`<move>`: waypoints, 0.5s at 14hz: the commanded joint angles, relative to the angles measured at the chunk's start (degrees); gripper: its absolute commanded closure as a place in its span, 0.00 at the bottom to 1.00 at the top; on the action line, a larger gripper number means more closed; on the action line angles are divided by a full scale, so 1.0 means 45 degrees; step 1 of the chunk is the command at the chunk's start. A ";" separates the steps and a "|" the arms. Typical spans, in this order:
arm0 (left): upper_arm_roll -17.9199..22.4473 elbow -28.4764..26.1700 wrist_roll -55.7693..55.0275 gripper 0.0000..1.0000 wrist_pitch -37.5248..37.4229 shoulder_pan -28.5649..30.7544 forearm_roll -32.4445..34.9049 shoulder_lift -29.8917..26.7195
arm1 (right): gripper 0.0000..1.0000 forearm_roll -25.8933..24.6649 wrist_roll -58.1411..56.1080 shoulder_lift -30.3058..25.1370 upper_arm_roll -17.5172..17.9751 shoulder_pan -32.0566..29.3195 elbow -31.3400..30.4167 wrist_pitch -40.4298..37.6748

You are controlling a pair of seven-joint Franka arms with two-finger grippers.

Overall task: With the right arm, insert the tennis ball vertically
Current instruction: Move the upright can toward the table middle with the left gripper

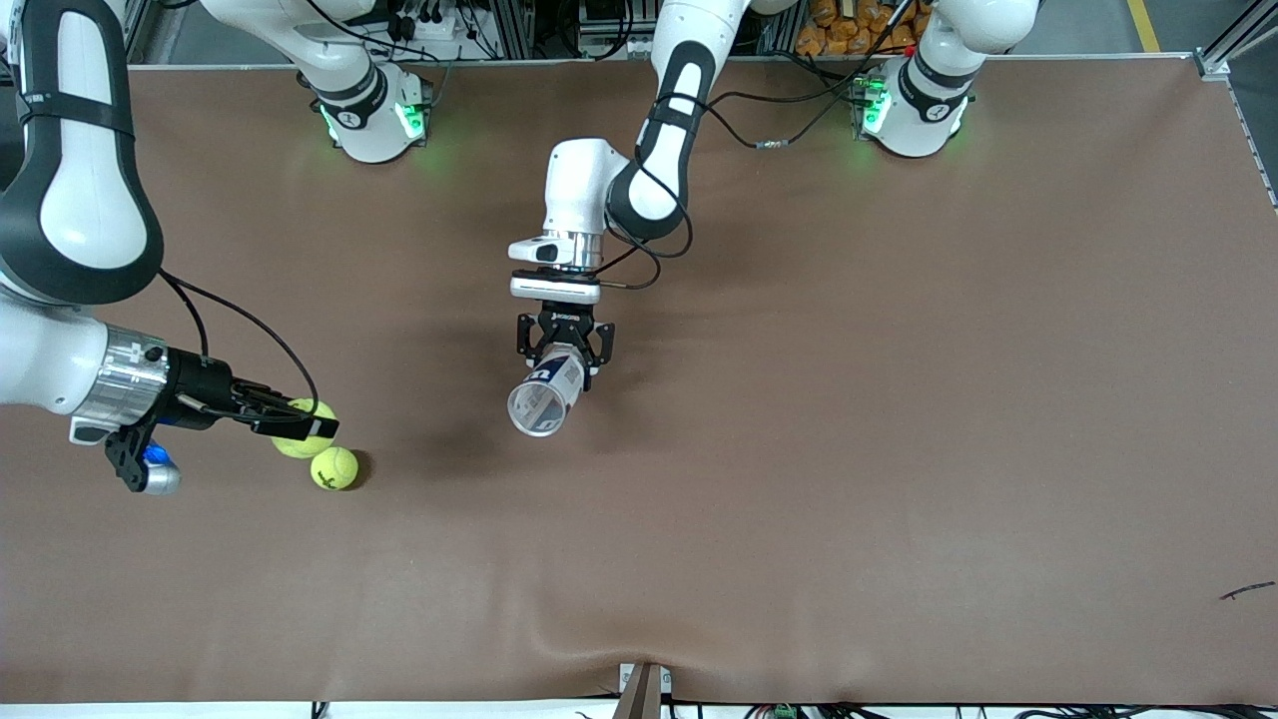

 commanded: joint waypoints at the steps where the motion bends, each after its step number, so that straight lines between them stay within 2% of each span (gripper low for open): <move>1: 0.0782 0.0103 -0.1889 0.20 -0.0167 -0.0233 0.1197 0.0817 | 1.00 0.0201 0.0020 -0.0242 -0.0016 -0.0090 -0.0253 0.0029; 7: 0.0763 0.0298 -0.7432 0.20 -0.0947 -0.0214 0.6800 0.0916 | 1.00 0.0201 0.0196 -0.0242 -0.0016 0.0008 -0.0253 0.0301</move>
